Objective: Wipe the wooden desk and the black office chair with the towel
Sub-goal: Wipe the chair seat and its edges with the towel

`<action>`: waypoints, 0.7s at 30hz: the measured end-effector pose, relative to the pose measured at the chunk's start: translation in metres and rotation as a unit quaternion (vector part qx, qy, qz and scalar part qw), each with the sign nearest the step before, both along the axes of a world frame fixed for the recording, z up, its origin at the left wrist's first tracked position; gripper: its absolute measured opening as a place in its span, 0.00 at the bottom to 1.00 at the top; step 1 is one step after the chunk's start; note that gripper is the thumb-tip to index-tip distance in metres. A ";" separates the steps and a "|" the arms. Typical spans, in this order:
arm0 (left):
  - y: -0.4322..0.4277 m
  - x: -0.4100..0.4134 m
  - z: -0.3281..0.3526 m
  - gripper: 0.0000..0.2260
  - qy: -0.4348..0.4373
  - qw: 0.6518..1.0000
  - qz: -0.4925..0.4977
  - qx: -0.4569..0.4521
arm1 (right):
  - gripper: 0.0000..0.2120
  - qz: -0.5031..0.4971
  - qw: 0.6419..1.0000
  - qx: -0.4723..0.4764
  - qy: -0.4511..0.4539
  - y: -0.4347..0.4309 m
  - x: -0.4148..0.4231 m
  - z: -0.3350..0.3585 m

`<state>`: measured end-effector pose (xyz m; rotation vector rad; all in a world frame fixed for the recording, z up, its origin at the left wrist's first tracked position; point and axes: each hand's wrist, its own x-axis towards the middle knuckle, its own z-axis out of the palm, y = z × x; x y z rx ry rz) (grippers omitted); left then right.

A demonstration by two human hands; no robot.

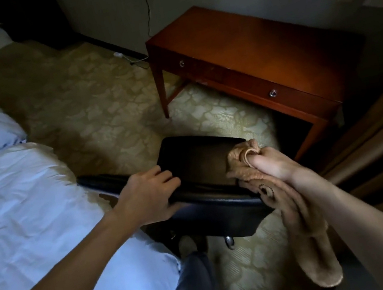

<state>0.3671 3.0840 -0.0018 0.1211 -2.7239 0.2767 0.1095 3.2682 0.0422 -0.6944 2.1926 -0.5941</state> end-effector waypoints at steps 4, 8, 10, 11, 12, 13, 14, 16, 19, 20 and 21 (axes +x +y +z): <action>-0.003 -0.001 0.001 0.23 -0.017 0.999 0.035 -0.018 | 0.19 -0.003 1.000 -0.004 0.000 -0.007 -0.004 0.004; -0.010 -0.019 0.012 0.25 -0.023 0.999 0.020 -0.034 | 0.20 -0.012 1.000 -0.007 0.017 -0.012 -0.018 0.017; -0.013 -0.024 0.013 0.24 -0.028 0.998 0.006 -0.047 | 0.24 0.003 1.000 0.012 0.008 -0.014 -0.024 0.018; -0.017 -0.025 0.011 0.23 -0.028 0.998 -0.001 -0.049 | 0.27 0.006 1.000 0.023 0.006 -0.017 -0.023 0.018; -0.020 -0.027 0.009 0.22 -0.026 0.998 -0.011 -0.048 | 0.30 -0.001 1.000 0.026 0.008 -0.017 -0.023 0.016; -0.026 -0.028 0.008 0.21 -0.026 0.998 -0.019 -0.047 | 0.32 -0.012 1.000 0.021 0.010 -0.017 -0.021 0.014; -0.033 -0.032 0.008 0.21 -0.027 0.998 -0.021 -0.047 | 0.31 -0.023 1.000 0.011 0.014 -0.017 -0.020 0.013; -0.044 -0.045 0.012 0.21 -0.029 0.998 -0.017 -0.047 | 0.28 -0.051 0.998 -0.007 0.032 -0.017 -0.021 0.014; -0.066 -0.073 0.012 0.23 -0.046 0.997 -0.040 -0.040 | 0.26 -0.120 0.989 -0.009 0.085 -0.024 -0.028 0.019; -0.072 -0.080 0.012 0.24 -0.051 0.997 -0.046 -0.034 | 0.26 -0.144 0.984 -0.009 0.108 -0.027 -0.028 0.020; -0.079 -0.089 0.013 0.24 -0.052 0.997 -0.052 -0.029 | 0.27 -0.171 0.977 -0.010 0.130 -0.032 -0.029 0.020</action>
